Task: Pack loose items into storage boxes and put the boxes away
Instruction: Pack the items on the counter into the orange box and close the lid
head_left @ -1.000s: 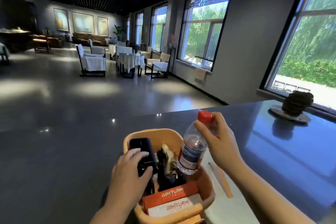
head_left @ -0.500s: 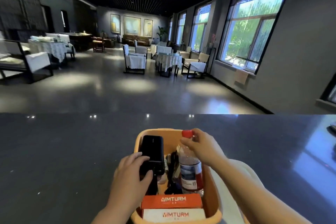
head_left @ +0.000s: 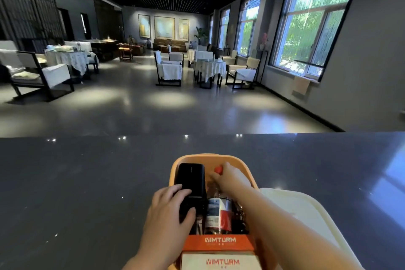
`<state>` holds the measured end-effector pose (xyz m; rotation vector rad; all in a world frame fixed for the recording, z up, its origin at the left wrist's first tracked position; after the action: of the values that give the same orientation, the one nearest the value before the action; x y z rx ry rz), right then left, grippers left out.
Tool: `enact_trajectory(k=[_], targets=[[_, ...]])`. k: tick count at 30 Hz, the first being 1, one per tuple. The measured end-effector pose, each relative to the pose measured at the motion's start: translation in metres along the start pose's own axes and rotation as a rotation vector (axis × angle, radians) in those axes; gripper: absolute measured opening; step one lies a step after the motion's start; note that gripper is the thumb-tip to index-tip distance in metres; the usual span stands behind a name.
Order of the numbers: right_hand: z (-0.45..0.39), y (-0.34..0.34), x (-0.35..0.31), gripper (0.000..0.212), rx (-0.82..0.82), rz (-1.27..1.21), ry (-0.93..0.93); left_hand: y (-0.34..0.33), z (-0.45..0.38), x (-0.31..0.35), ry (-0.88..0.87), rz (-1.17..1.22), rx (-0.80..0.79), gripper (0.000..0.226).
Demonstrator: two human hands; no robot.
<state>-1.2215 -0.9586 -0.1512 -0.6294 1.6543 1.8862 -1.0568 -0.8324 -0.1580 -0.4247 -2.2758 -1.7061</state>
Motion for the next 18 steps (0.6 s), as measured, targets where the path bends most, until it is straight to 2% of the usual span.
enact_trajectory(k=[7, 12, 15, 18], targets=[[0.04, 0.009, 0.017, 0.053, -0.035, -0.001, 0.131, -0.002, 0.002, -0.002, 0.013, 0.046, -0.013, 0.043], [0.11, 0.033, 0.024, 0.051, 0.089, -0.017, 0.293, -0.004, 0.001, -0.006, 0.029, 0.109, 0.005, 0.038], [0.131, 0.037, 0.036, 0.069, 0.116, 0.046, 0.138, -0.003, 0.001, -0.008, 0.05, 0.181, 0.001, 0.035], [0.131, 0.032, 0.042, 0.069, 0.147, -0.122, -0.016, -0.004, -0.001, -0.009, 0.035, 0.181, -0.047, 0.038]])
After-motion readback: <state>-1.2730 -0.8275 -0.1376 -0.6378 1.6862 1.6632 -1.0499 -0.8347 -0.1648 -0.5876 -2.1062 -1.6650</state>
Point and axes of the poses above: each hand's wrist, its own z-axis away from the middle knuckle, its own y-axis out of the back of the hand, x = y × z, the point moved 1 cm from there along -z, towards the middle knuckle, and after that the axes turned 15 degrees about -z, right-handed, at the moved point
